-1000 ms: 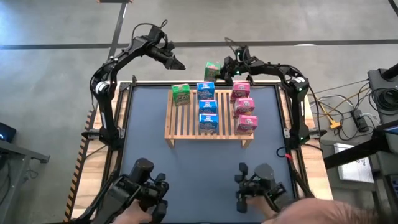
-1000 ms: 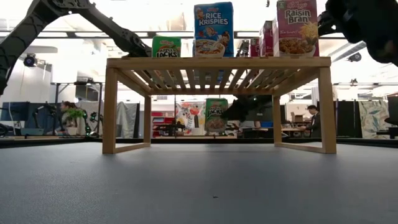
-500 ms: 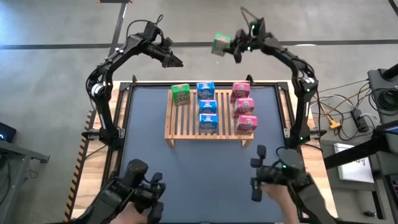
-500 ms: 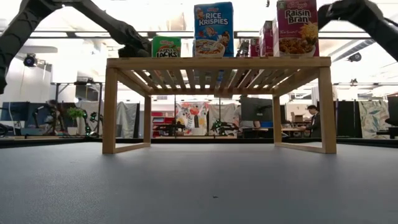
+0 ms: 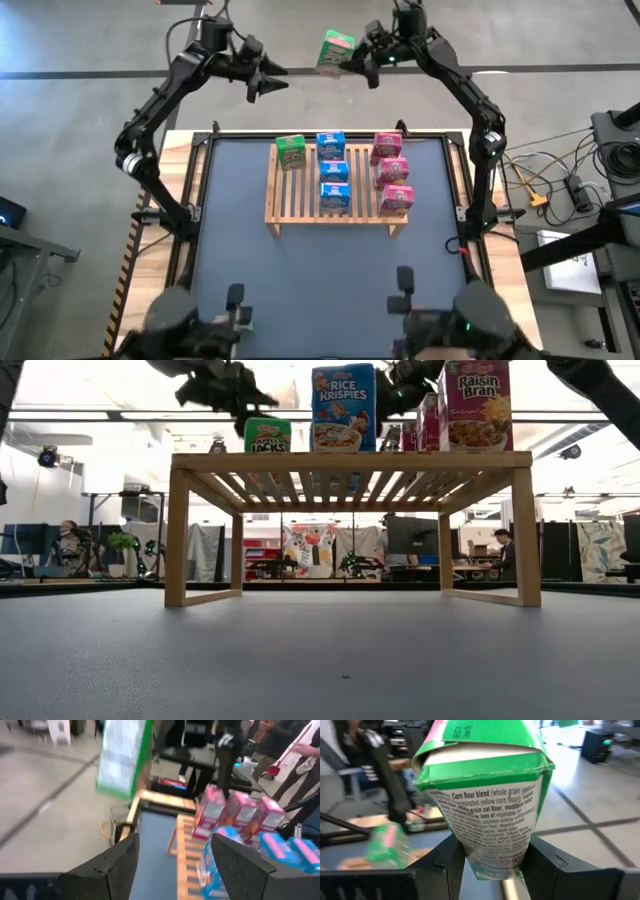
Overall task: Stack cereal on shelf
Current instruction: Put the top green cereal box on the shelf
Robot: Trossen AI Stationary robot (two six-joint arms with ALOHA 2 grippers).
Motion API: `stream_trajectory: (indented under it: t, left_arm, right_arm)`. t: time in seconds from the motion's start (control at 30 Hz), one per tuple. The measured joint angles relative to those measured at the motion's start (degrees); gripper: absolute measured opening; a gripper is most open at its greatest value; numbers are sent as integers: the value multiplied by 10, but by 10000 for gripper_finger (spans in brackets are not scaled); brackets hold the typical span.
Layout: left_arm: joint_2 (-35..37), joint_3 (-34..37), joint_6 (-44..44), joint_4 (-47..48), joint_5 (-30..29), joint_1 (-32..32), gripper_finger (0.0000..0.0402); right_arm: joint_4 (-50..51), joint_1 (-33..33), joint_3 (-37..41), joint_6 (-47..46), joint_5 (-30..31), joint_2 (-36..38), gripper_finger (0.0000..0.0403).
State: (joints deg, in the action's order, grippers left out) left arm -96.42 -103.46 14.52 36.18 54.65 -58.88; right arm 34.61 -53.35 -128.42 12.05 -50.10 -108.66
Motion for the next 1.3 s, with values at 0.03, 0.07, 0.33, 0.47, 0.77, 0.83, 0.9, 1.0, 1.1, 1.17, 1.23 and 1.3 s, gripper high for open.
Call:
stream_trajectory:
  t: [0.03, 0.07, 0.33, 0.47, 0.77, 0.83, 0.9, 1.0, 1.1, 1.17, 1.23, 1.3]
  left_arm:
    - [11, 0, 0, -7, -4, 4, 231]
    - [22, 0, 0, -14, -6, 8, 232]
    - [79, 0, -18, -27, -10, 14, 284]
    - [88, 0, -39, -21, -1, 20, 320]
    - [94, 0, -92, -15, 49, 45, 338]
    - [94, 0, -93, -15, 44, 53, 334]
    - [93, 0, -93, -15, 30, 63, 329]
    - [90, 0, -93, -16, 7, 76, 324]
    - [82, 0, -93, -15, -6, 82, 320]
    - [78, 0, -97, -15, -14, 84, 317]
    - [75, 0, -99, -15, -21, 86, 313]
    - [73, 0, -100, -15, -24, 86, 307]
  right_arm:
    - [2, 11, -8, -12, 0, 0, 150]
    - [4, 23, -15, -23, 1, 0, 150]
    - [8, 114, -33, -80, 22, 0, 150]
    - [8, 155, -33, -84, 49, 0, 150]
    - [16, 183, -33, -87, 82, 0, 150]
    - [20, 183, -33, -87, 82, 0, 150]
    - [23, 182, -33, -87, 82, 0, 150]
    - [24, 183, -33, -87, 81, 0, 150]
    - [27, 183, -33, -86, 78, 0, 150]
    - [28, 185, -33, -85, 78, 0, 150]
    - [28, 186, -33, -86, 77, 0, 150]
    - [30, 186, -33, -87, 77, 1, 150]
